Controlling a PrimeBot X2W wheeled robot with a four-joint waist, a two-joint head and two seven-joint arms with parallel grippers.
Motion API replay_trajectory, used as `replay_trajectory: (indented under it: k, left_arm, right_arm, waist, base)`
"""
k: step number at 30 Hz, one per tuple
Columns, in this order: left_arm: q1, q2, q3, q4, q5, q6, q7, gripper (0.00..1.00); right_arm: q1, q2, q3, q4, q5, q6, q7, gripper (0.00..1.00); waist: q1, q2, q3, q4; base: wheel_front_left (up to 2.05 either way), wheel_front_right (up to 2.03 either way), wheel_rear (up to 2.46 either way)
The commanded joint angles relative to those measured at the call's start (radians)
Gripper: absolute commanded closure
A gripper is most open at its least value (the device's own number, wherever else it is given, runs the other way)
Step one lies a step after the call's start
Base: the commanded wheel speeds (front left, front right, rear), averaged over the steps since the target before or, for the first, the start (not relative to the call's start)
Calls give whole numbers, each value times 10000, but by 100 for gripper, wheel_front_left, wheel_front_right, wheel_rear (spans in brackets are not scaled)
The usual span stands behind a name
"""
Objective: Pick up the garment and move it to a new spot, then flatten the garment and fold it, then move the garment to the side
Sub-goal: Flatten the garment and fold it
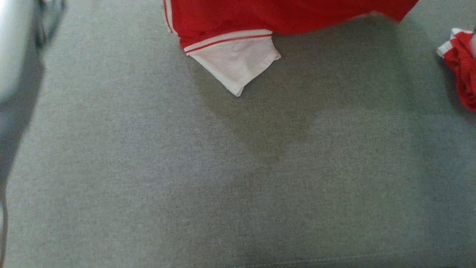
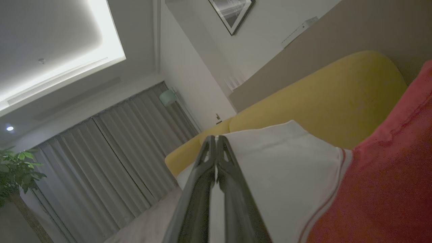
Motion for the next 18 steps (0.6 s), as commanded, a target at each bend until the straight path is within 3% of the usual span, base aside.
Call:
replay_trajectory:
  k: [1, 5, 11, 14, 17, 18]
  left_arm:
    - [254, 684, 318, -496, -125, 104, -26, 100]
    - [3228, 1488, 224, -2108, -540, 675, 86, 100]
    - [7717, 2216, 242, -4720, -1484, 2155, 373, 100]
    - [9065, 2388, 348, -5713, -1728, 2842, 331, 100]
    - [9641, 2480, 451, -6268, -1788, 3231, 246, 100]
    - [9694, 2497, 460, -6340, -1770, 3283, 226, 100]
  right_arm:
    - [604, -287, 4, -118, 156, 65, -132, 100]
    - [2643, -377, -65, -373, 695, 65, -189, 100]
    - [5908, -299, -451, -1533, 1118, 65, -197, 100]
    - [6873, -164, -398, -1999, 1207, 65, -198, 100]
    - [7122, 24, -393, -2163, 1122, 65, -198, 100]
    - [7082, 112, -426, -2119, 1009, 65, -198, 68]
  waist:
    - [-2, 0, -112, 95]
    - [-2, 0, -276, 230]
    - [-2, 0, -129, 290]
    - [-2, 0, -42, 223]
    - [-2, 0, -55, 182]
    - [-2, 0, -62, 174]
  base:
    - [0, 0, 0]
    - [0, 0, 0]
    - [0, 0, 0]
    - [0, 0, 0]
    - [0, 0, 0]
    - [0, 0, 0]
